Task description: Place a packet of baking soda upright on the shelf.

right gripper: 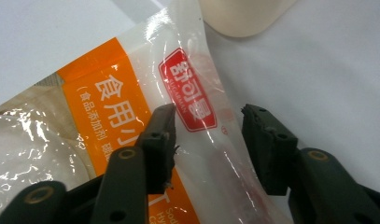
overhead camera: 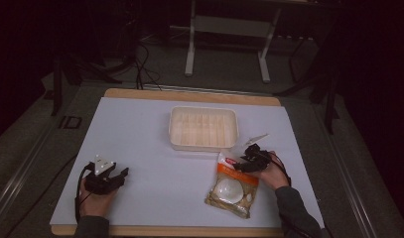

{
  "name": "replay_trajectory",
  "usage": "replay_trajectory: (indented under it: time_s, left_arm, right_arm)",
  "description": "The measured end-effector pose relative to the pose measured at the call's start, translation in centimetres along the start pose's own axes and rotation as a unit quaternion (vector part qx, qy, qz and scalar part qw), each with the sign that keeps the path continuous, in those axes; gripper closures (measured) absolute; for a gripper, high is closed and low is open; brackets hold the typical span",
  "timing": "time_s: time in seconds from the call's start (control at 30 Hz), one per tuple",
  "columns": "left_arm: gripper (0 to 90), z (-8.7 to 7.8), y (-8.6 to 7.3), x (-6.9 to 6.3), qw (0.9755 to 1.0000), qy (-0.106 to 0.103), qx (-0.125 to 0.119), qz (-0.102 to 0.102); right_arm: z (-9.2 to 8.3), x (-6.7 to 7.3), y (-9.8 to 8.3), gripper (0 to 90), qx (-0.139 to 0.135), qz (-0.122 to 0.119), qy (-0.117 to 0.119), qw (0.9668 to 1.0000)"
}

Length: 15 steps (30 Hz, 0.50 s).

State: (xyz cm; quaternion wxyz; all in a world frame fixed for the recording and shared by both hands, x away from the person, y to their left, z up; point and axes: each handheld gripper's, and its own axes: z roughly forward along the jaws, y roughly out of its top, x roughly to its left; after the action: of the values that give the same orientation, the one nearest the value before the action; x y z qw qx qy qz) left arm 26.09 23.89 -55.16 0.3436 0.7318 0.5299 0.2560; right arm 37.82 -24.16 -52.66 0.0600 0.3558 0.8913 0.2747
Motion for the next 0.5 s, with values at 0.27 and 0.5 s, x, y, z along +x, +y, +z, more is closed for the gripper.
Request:
replay_trajectory:
  time_s: [0.27,0.5]
  left_arm:
    - [47.4,0.0,0.0,0.0,1.0000,0.001,0.001,0.001]
    - [47.4,0.0,0.0,0.0,1.0000,0.001,0.000,0.000]
  right_arm:
    - [0.1,0.1,0.8,72.5,0.030,-0.001,-0.028,0.9991]
    - [0.0,0.5,1.0,89.6,0.043,-0.018,-0.034,0.9984]
